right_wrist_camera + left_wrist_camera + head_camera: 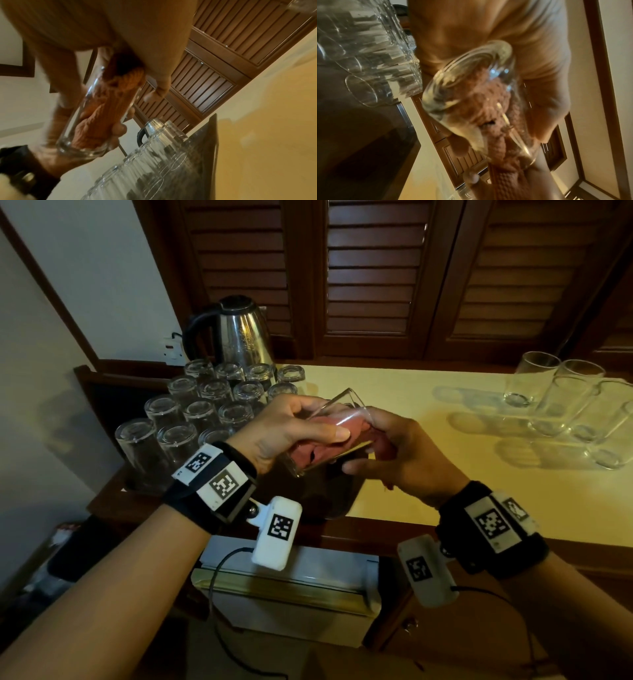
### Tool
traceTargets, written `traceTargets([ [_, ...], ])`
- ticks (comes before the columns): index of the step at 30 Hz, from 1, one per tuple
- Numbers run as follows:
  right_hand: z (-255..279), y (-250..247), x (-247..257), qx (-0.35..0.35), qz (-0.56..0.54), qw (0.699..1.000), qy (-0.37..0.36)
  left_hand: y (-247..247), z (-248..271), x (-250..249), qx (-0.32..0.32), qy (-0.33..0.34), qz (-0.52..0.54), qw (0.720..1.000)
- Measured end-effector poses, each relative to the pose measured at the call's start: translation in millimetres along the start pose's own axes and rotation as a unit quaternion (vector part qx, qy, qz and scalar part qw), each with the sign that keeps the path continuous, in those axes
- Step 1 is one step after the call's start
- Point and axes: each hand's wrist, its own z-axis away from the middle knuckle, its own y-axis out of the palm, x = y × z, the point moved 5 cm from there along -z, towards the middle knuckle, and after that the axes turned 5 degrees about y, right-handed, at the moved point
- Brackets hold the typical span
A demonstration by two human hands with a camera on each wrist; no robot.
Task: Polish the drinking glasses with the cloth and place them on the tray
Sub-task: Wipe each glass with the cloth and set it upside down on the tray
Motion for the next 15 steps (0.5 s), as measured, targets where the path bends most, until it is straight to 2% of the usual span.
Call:
traceTargets([
  [4, -11.0, 0.7, -2.0, -0.1, -0.062, 0.993, -0.006, 3.7, -2.8, 2.1, 0.003, -0.009, 0.025, 1.0],
  [7, -15.8, -8.6, 0.5, -0.126, -0.095, 0.987, -0.024, 3.9, -1.1, 2.6, 0.03, -0.002, 0.074, 0.997],
  [11, -20.2, -18.7, 8.9, -0.134, -0.064, 0.987, -0.062, 4.7, 7.2, 5.2, 0.066, -0.03, 0.163, 0.984],
  [13, -22.0, -18.1, 12.9, -0.109, -0.038, 0.992, -0.056, 1.0, 9.8, 2.4, 0.036, -0.008, 0.141, 0.989],
  [15, -23.1, -15.6, 12.3, -0.094, -0.032, 0.995, -0.023, -9.2, 8.0, -6.3, -0.021, 0.038, 0.063, 0.997],
])
